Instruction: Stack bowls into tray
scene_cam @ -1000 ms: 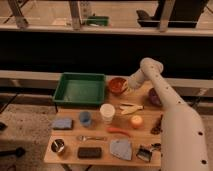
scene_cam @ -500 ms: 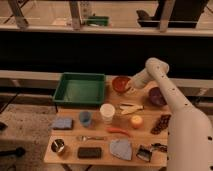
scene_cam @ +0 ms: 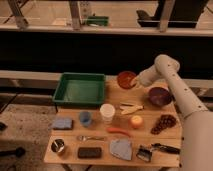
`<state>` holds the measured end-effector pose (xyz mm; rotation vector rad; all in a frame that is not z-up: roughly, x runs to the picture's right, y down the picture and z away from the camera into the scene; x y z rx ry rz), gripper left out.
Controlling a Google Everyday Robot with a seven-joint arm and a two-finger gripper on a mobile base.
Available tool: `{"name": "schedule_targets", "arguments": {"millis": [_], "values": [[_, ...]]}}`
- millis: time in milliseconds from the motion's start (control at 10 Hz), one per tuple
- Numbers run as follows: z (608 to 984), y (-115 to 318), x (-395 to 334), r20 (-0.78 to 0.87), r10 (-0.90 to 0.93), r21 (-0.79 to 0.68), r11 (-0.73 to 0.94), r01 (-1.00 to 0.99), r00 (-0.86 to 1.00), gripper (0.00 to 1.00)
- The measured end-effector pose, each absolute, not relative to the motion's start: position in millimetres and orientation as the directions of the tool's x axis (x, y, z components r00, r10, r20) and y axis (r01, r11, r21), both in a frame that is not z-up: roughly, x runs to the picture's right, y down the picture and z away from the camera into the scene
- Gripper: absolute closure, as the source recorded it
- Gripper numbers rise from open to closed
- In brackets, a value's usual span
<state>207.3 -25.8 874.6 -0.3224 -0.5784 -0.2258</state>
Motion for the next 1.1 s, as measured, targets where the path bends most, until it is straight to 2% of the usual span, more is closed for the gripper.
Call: {"name": "schedule_targets", "arguments": {"millis": [300, 500, 700, 1100], "values": [[822, -22, 254, 0.513, -0.065, -0.230, 0.950, 0.210, 0.856, 1.00], [805, -19, 260, 0.495, -0.055, -0.224, 0.956, 0.189, 0.867, 1.00], [793, -18, 264, 0.475, -0.055, -0.211, 0.962, 0.175, 0.878, 1.00], [796, -12, 282, 0.446, -0.034, -0.209, 0.968, 0.141, 0.895, 1.00]]}}
